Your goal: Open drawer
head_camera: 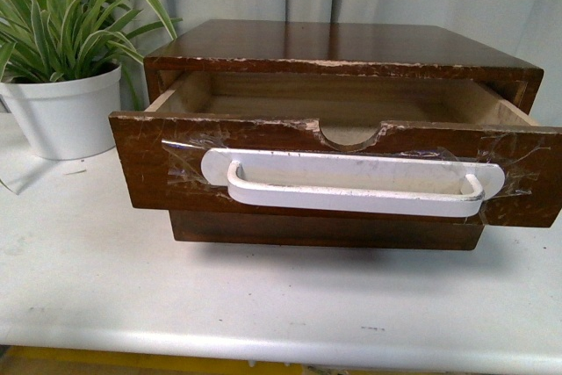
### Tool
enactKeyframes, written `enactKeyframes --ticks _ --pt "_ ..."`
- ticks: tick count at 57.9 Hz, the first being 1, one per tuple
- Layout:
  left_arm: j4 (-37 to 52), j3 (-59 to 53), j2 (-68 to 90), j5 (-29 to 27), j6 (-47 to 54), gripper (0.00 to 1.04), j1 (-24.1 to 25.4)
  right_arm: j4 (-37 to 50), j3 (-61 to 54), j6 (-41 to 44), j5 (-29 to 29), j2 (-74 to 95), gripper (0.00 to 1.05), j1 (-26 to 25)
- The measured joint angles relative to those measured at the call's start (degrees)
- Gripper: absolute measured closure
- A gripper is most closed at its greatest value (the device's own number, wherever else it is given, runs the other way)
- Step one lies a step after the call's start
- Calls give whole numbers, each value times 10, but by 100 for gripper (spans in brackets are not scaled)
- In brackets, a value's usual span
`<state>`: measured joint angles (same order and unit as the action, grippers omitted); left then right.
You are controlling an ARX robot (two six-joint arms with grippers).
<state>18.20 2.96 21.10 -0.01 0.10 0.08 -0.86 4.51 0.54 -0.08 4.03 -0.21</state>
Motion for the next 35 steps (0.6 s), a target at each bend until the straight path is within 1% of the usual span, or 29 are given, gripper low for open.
enactKeyframes --ticks 4,6,10,13,25,35 --pt "-9 -5 -11 0 0 70 0 1 -4 0 0 -3 74 0" --pt "-16 -8 -22 0 0 79 0 2 -7 0 0 -7 83 0" --pt "-13 -18 -35 0 0 94 0 2 -11 0 0 -11 97 0" --pt "-16 -25 -43 0 -2 101 0 3 -14 1 0 -13 104 0" --pt "-46 -25 -78 0 -2 101 0 7 -41 0 0 -37 103 0" --pt "-70 -25 -101 0 -2 101 0 7 -41 0 0 -38 103 0"
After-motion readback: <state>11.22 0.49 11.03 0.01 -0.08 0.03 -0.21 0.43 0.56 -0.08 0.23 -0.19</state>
